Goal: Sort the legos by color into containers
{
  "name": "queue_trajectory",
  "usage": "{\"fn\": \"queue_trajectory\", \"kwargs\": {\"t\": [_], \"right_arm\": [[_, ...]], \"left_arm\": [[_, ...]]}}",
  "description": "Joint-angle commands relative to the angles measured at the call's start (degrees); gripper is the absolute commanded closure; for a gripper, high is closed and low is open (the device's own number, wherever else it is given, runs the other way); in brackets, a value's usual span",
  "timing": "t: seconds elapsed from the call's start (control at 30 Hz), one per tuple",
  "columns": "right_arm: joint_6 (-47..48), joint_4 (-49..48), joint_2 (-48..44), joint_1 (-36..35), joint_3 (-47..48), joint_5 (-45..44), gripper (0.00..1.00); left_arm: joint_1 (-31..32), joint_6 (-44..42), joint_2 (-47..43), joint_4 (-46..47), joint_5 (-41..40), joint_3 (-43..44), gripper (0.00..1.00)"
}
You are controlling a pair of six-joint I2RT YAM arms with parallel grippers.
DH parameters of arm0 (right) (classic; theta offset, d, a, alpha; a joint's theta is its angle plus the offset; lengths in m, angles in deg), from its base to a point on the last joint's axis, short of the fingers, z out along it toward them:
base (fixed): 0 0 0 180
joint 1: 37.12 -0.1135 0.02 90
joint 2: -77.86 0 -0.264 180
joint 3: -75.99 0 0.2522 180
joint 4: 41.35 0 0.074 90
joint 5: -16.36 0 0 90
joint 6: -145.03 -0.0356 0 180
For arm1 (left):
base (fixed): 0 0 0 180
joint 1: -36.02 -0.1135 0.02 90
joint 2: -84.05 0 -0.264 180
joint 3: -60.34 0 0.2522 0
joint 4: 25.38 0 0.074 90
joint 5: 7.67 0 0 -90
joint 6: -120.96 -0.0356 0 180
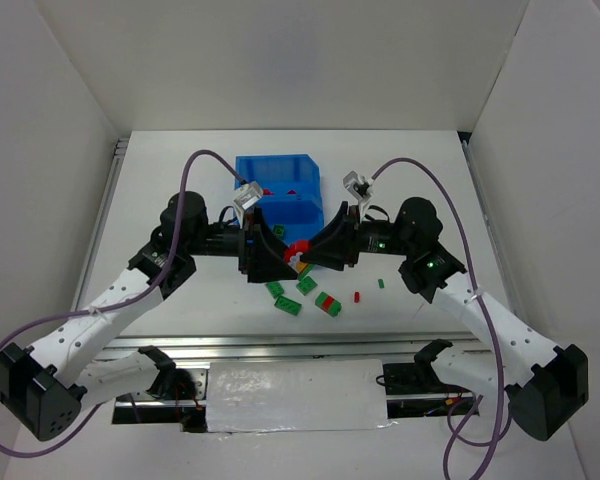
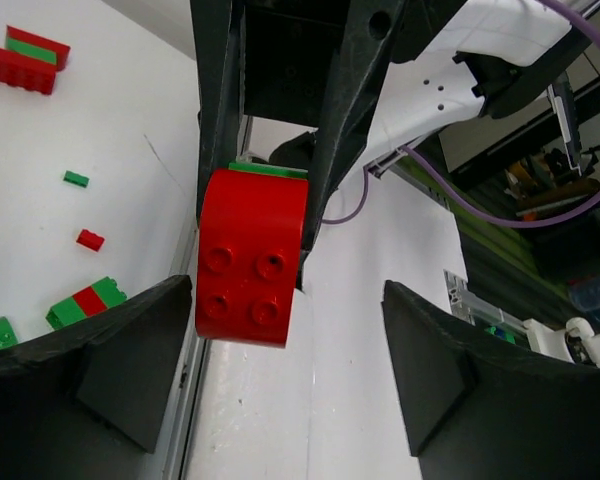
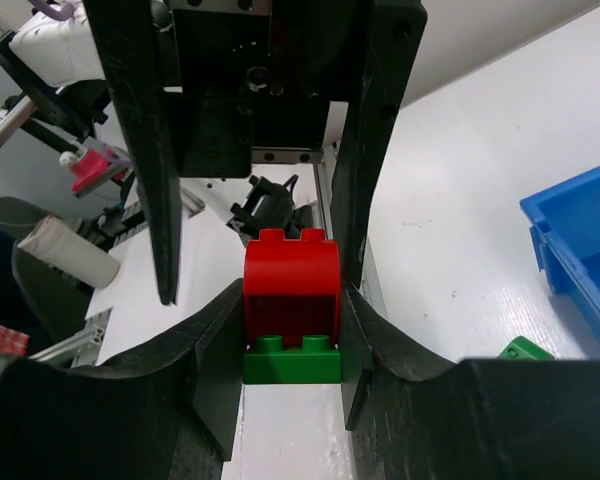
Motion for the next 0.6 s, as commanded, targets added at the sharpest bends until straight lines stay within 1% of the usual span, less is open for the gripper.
{"fn": "queue_trajectory", "kwargs": {"t": [0.0, 0.07, 0.1, 0.17, 0.2, 0.27, 0.3, 0.33, 0.37, 0.4, 0.47, 0.53, 0.57], "right_arm": [[-0.7, -4.5, 0.4, -1.0, 2.8, 1.2, 1.0], [-0.7, -5.0, 0.4, -1.7, 2.9, 1.1, 1.0], [-0.6, -5.2, 0.5, -1.9, 3.0, 1.0, 1.0], [-0.5, -5.3, 0.7, -2.0, 2.9, 0.7, 1.0], [-0.4, -5.2, 0.8, -2.1, 2.9, 0.7, 1.0], [-0.4, -5.2, 1.1, -2.0, 2.8, 1.2, 1.0], [-0.6, -6.1, 1.1, -2.1, 2.6, 1.6, 0.88], [-1.5, -7.0, 0.8, -2.1, 1.8, 1.9, 0.66], [-2.0, -8.8, 0.5, -2.0, 1.1, 1.9, 0.24], [-2.1, -9.4, -0.1, -1.9, 0.5, 2.1, 0.17], [-2.4, -10.7, -2.4, -0.3, -2.0, 0.7, 0.13], [-5.1, -14.2, -4.1, 0.9, -5.0, 1.6, 0.13], [-6.3, -18.2, -4.2, 1.7, -5.8, 3.6, 0.15]], "left_arm": [[1.1, -3.1, 1.2, 0.2, 0.3, 3.4, 0.14], [1.5, -3.0, 2.5, 0.2, 0.5, 4.0, 0.2], [1.6, -2.9, 2.8, 0.6, 0.7, 4.1, 0.3], [1.6, -2.8, 3.4, 0.8, 0.8, 4.6, 0.45], [1.7, -2.8, 3.5, 0.8, 0.8, 4.7, 0.61], [1.6, -3.0, 3.3, 0.6, 0.2, 5.1, 0.77], [1.7, -3.2, 3.1, 0.5, 0.0, 5.4, 0.91], [1.7, -3.2, 2.7, 0.2, -0.9, 5.5, 0.99], [1.7, -3.3, 2.3, 0.2, -1.3, 5.5, 1.0], [1.7, -3.4, 2.0, 0.2, -2.1, 5.5, 1.0], [1.7, -3.7, 0.8, -0.5, -3.5, 5.5, 1.0], [1.7, -3.6, 0.2, -0.1, -2.9, 5.5, 1.0], [1.7, -3.3, 0.1, 0.3, -2.5, 5.4, 1.0]]}}
